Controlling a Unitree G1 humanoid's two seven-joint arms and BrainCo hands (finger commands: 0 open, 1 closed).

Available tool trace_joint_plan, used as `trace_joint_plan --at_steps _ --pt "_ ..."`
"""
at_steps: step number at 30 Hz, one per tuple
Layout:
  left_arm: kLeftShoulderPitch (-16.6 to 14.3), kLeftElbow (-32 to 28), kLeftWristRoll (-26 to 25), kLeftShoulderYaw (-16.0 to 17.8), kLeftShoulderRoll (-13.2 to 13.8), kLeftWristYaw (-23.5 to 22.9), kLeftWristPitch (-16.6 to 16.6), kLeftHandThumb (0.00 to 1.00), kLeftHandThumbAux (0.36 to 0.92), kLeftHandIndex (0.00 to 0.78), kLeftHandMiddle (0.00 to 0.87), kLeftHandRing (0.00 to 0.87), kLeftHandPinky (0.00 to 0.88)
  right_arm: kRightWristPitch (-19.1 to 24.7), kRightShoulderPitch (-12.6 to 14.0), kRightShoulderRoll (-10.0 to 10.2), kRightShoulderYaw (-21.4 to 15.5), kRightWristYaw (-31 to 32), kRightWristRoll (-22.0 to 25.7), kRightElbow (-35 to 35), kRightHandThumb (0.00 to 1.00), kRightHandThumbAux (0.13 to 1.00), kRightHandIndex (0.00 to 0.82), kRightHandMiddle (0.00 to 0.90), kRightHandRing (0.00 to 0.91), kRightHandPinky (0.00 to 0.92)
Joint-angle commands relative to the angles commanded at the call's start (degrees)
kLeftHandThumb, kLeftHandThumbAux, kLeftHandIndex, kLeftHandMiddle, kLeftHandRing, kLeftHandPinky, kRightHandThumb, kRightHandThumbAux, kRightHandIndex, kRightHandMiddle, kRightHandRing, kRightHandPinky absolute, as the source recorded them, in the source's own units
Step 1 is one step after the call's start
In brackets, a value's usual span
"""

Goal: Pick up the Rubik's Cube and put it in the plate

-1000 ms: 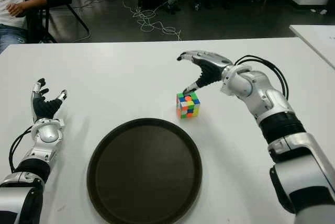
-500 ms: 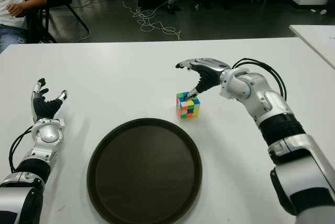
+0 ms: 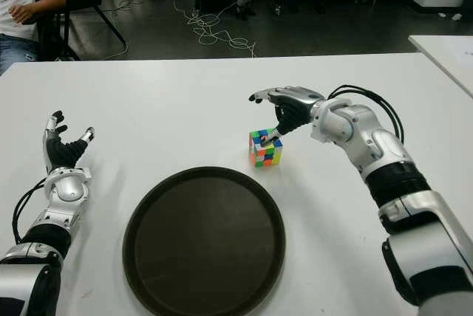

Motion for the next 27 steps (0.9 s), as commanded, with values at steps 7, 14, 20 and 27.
trace_joint_plan --at_steps 7,14,20,27 --pt "0.10 -0.39 -0.14 -0.04 0.03 -0.52 0.51 0.345 0.751 0.095 0.146 0.145 0.145 -0.52 0.68 -0.02 -0.33 0.63 0.70 0.60 0.019 0.690 0.000 0.392 0.569 0.578" --pt "0.14 -0.34 -0.04 -0.10 0.21 -0.49 0.56 0.368 0.745 0.092 0.144 0.144 0.139 -0.93 1.04 0.43 -0.60 0.76 1.64 2.08 0.080 0.709 0.000 0.691 0.748 0.742" --pt "0.16 -0.35 0.08 -0.18 0.21 -0.32 0.29 0.372 0.750 0.092 0.147 0.140 0.122 -1.13 0.93 0.48 -0.34 0.86 1.60 3.17 0.064 0.710 0.000 0.662 0.744 0.700" --pt "0.08 -0.05 0.19 -0.21 0.30 -0.14 -0.23 0.405 0.753 0.104 0.162 0.160 0.160 -0.58 1.08 0.77 -0.40 0.68 1.65 3.81 0.040 0.709 0.000 0.398 0.566 0.482"
